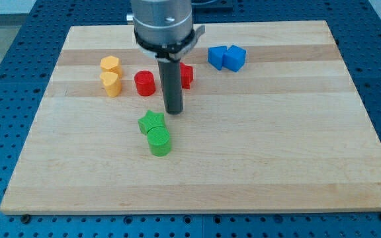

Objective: Touch the right of the red star

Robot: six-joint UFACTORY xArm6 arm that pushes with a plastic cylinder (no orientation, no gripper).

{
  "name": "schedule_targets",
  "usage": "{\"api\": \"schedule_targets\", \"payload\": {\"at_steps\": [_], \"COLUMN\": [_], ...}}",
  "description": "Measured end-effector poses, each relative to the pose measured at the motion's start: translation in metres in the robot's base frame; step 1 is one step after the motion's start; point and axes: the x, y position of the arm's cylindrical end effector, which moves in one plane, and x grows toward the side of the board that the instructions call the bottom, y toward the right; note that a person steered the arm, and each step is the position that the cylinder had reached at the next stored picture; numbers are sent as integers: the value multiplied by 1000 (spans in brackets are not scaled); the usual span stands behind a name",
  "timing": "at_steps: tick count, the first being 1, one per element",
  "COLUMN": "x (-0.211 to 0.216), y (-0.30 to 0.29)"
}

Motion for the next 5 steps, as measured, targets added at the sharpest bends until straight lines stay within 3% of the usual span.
{"api": "schedule_targets", "payload": {"at_steps": [2,3,5], "x": [10,46,-26], "y": [5,51,62]}}
